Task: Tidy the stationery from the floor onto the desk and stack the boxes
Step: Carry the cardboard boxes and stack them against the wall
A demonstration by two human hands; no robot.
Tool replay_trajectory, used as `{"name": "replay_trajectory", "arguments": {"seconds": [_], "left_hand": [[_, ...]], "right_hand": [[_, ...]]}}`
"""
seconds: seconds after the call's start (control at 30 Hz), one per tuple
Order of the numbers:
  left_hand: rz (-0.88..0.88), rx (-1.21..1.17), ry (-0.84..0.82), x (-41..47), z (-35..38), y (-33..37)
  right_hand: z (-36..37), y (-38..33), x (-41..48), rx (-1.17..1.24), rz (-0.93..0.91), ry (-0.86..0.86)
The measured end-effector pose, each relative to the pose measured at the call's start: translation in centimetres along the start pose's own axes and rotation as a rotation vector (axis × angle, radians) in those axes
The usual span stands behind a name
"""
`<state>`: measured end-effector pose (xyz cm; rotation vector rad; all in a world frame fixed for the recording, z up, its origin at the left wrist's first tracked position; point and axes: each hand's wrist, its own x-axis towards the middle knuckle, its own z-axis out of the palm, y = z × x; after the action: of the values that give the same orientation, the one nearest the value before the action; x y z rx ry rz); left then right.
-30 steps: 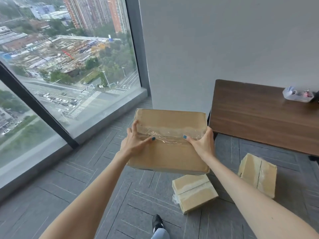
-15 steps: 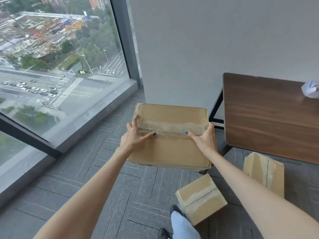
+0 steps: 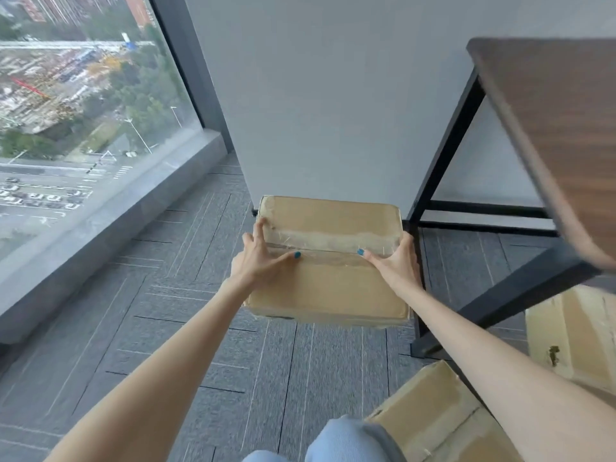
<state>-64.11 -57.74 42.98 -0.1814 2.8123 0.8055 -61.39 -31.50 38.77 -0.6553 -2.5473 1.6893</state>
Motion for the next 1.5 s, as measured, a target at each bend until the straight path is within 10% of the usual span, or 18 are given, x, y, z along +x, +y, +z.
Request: {"name": "replay_trajectory", "arguments": {"seconds": [0.43, 0.87, 1.13, 1.27, 1.5], "left_hand": [[0.036, -0.013, -0.095, 13.6, 25.3, -10.5], [0.048, 0.116, -0.132, 16.4, 31.1, -14.4], [0.725, 0.605, -0.295, 13.8, 30.5, -16.5], [0.794, 0.74, -0.313, 14.0, 31.1, -16.9], [0.807, 0.729, -0.258, 16.6, 31.1, -14.6]], "right_hand": [[9.6, 24.8, 12.0, -0.318, 0.06, 0.083], [11.6, 28.9, 14.8, -0.603, 0.086, 0.015], [10.5, 28.7, 10.0, -0.956, -0.472, -0.276], [10.1, 30.2, 8.8, -1.191, -0.66, -0.49], [10.1, 29.9, 11.4, -1.224, -0.651, -0.363]]}}
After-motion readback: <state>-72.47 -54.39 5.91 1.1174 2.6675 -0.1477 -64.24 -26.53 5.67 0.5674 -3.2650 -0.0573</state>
